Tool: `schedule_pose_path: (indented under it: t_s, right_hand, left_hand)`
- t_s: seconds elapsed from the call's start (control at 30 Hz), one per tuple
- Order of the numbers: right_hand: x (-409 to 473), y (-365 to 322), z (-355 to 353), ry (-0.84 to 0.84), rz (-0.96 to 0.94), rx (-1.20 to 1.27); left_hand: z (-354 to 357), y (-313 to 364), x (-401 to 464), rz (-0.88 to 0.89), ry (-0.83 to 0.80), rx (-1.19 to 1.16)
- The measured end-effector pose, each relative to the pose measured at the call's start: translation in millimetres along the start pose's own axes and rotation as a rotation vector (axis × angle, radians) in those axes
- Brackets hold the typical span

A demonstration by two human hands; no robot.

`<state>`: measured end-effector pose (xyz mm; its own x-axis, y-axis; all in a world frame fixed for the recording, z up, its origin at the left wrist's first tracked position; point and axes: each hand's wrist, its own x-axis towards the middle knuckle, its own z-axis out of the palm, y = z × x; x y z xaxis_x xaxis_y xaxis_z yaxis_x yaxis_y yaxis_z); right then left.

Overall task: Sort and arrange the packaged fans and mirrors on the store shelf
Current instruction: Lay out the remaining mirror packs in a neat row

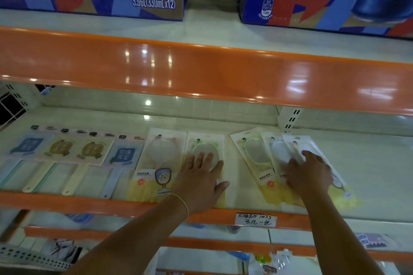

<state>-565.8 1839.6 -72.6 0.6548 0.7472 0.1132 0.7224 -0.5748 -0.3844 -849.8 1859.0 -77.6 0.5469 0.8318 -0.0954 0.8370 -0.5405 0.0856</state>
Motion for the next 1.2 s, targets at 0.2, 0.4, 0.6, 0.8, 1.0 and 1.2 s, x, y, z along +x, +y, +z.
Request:
schedule_pose_path:
  t_s: [0.2, 0.4, 0.6, 0.8, 1.0, 1.2]
  right_hand:
    - [10.7, 16.0, -9.1, -0.16, 0.142, -0.082]
    - [7.3, 21.5, -12.5, -0.099, -0.042, -0.265]
    - [9.9, 20.9, -26.0, -0.12, -0.145, -0.391]
    - [-6.0, 2.6, -47.3, 0.044, -0.181, -0.215]
    - [-64.5, -43.7, -46.2, 0.224, -0.416, 0.079]
    - [-105.3, -78.7, -26.8, 0.064, -0.722, 0.322]
  left_hand:
    - [-18.0, 34.2, 27.3, 0.1, -0.03, -0.024]
    - [-29.3, 74.4, 48.4, 0.209, -0.04, -0.03]
    - [-36.7, 100.2, 51.0, 0.273, 0.002, -0.135]
    - [-49.3, 109.0, 50.9, 0.137, 0.018, -0.731]
    - [-66.6, 91.7, 54.2, -0.362, -0.262, -1.794]
    - [-59.3, 59.1, 39.9, -0.527, -0.043, -1.697]
